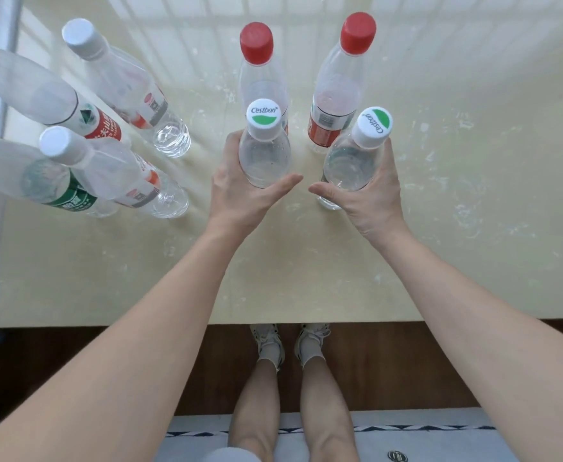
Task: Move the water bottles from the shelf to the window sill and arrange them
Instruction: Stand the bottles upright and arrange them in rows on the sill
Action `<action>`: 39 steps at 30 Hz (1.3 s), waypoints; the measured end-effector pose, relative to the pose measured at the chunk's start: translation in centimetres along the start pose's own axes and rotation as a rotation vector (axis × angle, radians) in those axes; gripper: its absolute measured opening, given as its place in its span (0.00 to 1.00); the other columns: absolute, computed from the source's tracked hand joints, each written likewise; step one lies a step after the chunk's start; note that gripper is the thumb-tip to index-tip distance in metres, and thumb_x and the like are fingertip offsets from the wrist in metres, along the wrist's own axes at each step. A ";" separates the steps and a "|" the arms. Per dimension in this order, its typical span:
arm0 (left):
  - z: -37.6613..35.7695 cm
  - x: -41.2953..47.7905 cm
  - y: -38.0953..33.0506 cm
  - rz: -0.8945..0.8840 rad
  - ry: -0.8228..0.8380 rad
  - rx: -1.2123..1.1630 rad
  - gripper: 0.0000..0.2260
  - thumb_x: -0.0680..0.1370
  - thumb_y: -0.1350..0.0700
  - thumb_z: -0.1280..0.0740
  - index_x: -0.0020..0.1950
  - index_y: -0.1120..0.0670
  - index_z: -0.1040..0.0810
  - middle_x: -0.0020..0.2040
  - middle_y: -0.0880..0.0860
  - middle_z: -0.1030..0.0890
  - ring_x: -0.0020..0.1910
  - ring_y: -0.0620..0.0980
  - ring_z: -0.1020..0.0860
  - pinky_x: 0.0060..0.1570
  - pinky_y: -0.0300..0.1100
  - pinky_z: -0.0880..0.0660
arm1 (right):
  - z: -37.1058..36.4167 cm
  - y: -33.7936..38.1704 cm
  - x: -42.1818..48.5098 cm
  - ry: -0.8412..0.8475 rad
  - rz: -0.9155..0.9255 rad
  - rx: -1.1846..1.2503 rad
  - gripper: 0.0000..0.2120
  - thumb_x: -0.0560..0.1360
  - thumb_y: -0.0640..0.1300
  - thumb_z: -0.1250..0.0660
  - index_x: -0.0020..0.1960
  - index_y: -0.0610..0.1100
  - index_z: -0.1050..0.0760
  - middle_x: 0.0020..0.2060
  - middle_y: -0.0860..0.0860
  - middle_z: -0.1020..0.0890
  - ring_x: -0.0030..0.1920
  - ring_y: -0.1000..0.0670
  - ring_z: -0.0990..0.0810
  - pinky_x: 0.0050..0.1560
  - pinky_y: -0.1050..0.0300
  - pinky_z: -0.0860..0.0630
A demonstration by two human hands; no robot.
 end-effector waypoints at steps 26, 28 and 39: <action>1.7 -0.8 0.6 -0.001 0.023 -0.094 0.30 0.65 0.51 0.18 0.60 0.46 0.31 0.53 0.39 0.22 0.54 0.36 0.23 0.52 0.34 0.23 | 4.1 6.8 -0.5 0.154 0.049 -0.327 0.26 0.66 0.55 0.20 0.60 0.50 0.24 0.56 0.52 0.20 0.55 0.53 0.21 0.52 0.70 0.26; 1.8 -0.8 0.5 -0.002 0.044 -0.083 0.31 0.64 0.51 0.18 0.60 0.44 0.32 0.52 0.37 0.23 0.53 0.33 0.25 0.52 0.32 0.24 | 3.8 6.7 -0.5 0.152 0.071 -0.350 0.24 0.65 0.56 0.20 0.57 0.51 0.23 0.54 0.51 0.18 0.54 0.52 0.20 0.49 0.76 0.29; 4.5 -0.9 -2.0 -0.099 0.107 -0.110 0.31 0.68 0.41 0.23 0.67 0.46 0.30 0.63 0.44 0.24 0.65 0.44 0.26 0.65 0.50 0.27 | 3.6 6.1 -0.2 0.114 0.118 -0.425 0.28 0.62 0.64 0.23 0.55 0.51 0.23 0.51 0.51 0.19 0.52 0.48 0.20 0.56 0.50 0.22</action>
Point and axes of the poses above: each hand's wrist, its own x-axis towards the middle knuckle, its own z-axis out of the back of the hand, y = z × x, the point moved 1 cm from there along x, towards the middle knuckle
